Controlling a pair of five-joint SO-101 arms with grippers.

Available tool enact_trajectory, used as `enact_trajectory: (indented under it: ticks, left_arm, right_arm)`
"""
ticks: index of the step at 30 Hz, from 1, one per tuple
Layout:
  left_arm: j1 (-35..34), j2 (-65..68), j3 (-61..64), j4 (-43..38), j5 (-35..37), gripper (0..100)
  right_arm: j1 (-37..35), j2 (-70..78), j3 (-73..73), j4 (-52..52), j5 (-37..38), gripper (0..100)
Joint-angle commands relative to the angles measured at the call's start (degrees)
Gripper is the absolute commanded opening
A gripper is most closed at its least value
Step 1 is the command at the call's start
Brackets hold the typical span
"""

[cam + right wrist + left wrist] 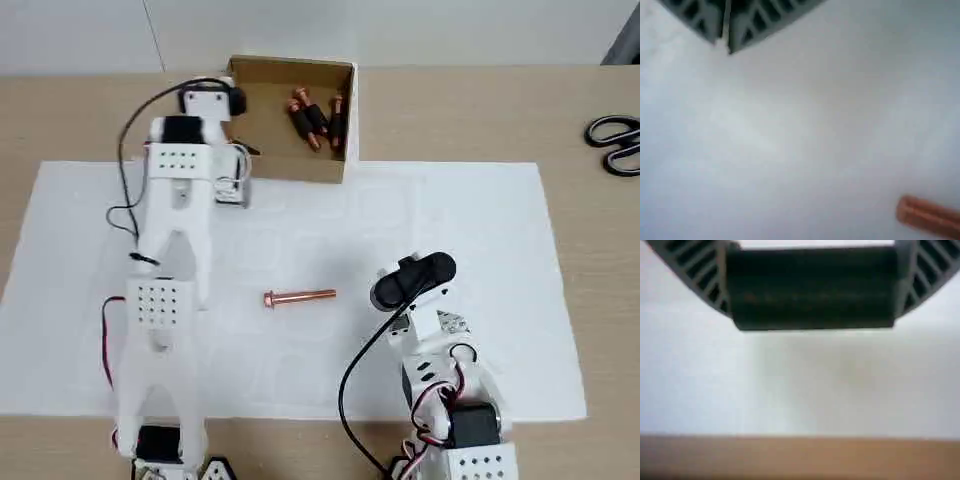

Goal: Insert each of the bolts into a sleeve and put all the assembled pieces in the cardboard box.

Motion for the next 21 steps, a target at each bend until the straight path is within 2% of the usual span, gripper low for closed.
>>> enact_trajectory:
  ticks: [1, 8, 11, 16, 21]
  left_arm:
    - [4.1, -9.5, 1.5, 1.1, -3.0, 1]
    - [12.8, -15.8, 12.4, 1.1, -10.9, 1]
    - [17.2, -17.1, 15.2, 1.1, -17.8, 1]
    - [23.1, -17.6, 16.1, 1.1, -28.0, 1]
    - [28.0, -17.1, 16.3, 1.0, -37.0, 1]
  right_arm:
    - [0.1, -0.3, -0.2, -1.2, -0.1, 0.7]
    - [0.5, -0.3, -0.4, -3.8, 0.0, 0.5]
    - [1.0, -0.3, -0.4, -5.7, 0.0, 0.5]
    - [10.1, -0.3, -0.2, -10.0, -0.8, 0.5]
    - [19.5, -0.3, -0.1, -11.8, -6.9, 0.5]
